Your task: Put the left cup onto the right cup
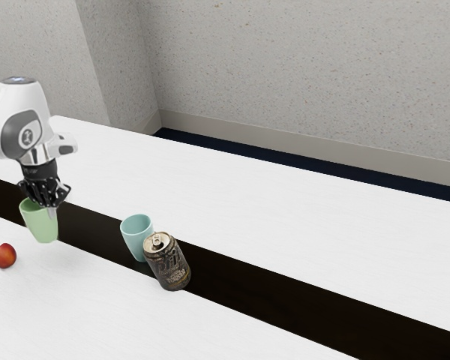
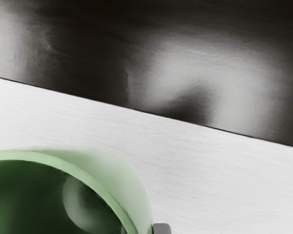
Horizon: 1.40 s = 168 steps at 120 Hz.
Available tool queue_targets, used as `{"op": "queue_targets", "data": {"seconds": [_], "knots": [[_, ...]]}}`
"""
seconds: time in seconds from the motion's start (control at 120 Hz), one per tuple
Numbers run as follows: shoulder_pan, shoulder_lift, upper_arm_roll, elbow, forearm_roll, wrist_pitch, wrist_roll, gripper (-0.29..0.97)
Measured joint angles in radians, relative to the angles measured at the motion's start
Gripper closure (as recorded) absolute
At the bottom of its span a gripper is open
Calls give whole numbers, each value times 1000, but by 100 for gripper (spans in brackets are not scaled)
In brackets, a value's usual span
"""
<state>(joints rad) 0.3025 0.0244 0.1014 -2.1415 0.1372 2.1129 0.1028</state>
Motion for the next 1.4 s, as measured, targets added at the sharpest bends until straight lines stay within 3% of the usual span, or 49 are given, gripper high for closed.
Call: {"op": "queue_targets", "data": {"seconds": [0.192, 0.375, 0.658, 0.75, 0.892, 1.158, 1.4], "knots": [[22, -36, -73, 73, -12, -67, -19, 77], [78, -29, -187, 196, -16, -159, -66, 77], [121, 4, -333, 269, -55, -242, -181, 77], [77, 37, -373, 315, -55, -266, -224, 77], [-101, 82, -428, 354, -54, -287, -293, 77], [-84, 87, -436, 351, -55, -304, -396, 77], [-89, 79, -380, 322, -54, -328, -451, 77]]}}
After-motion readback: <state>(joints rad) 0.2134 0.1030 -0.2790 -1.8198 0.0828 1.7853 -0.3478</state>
